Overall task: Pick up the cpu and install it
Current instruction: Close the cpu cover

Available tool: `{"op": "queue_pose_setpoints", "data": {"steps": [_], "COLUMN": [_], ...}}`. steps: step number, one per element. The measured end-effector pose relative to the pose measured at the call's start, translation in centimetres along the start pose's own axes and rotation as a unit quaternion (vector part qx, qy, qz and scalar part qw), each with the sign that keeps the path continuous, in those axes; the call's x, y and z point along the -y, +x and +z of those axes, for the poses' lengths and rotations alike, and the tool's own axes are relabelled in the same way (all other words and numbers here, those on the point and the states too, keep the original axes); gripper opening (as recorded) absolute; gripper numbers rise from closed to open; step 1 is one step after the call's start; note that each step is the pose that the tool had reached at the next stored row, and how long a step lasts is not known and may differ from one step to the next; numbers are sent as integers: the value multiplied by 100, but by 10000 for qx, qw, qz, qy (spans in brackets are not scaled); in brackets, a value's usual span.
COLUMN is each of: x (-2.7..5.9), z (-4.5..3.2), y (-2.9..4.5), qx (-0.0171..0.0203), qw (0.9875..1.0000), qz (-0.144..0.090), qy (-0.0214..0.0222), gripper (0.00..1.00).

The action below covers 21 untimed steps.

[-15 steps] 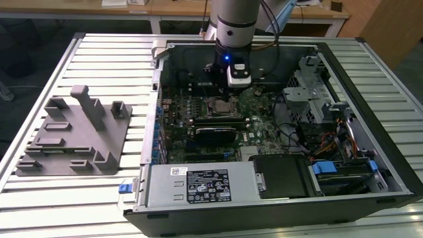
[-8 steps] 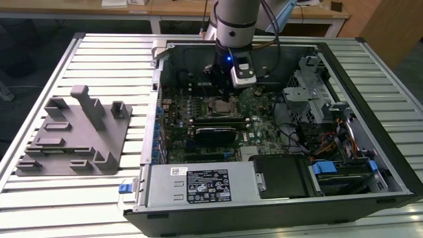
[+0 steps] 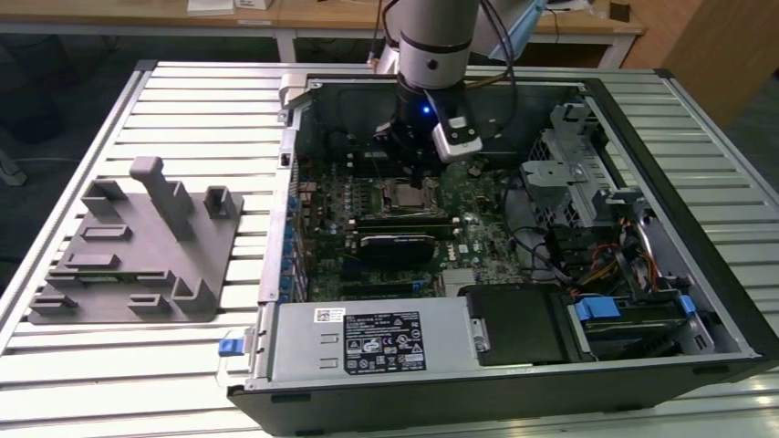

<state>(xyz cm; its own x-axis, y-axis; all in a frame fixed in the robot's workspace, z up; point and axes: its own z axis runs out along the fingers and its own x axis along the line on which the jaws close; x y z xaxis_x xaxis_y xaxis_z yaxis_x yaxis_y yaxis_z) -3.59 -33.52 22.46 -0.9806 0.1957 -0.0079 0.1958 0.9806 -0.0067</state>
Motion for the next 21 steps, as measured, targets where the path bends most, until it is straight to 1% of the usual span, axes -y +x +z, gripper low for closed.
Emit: {"op": "queue_pose_setpoints", "data": {"steps": [2,4,9,16,21], "x": [0,3,17,36,77], "z": [9,16,29,53,76], "y": [0,14,85,124,183], "qx": [1,1,2,2,1], "qw": [9998,9996,9995,9995,9995], "qz": [-179,-267,-303,-305,-313], "qy": [-1,-1,-3,-4,-4], "gripper": [11,11,11,11,11]}}
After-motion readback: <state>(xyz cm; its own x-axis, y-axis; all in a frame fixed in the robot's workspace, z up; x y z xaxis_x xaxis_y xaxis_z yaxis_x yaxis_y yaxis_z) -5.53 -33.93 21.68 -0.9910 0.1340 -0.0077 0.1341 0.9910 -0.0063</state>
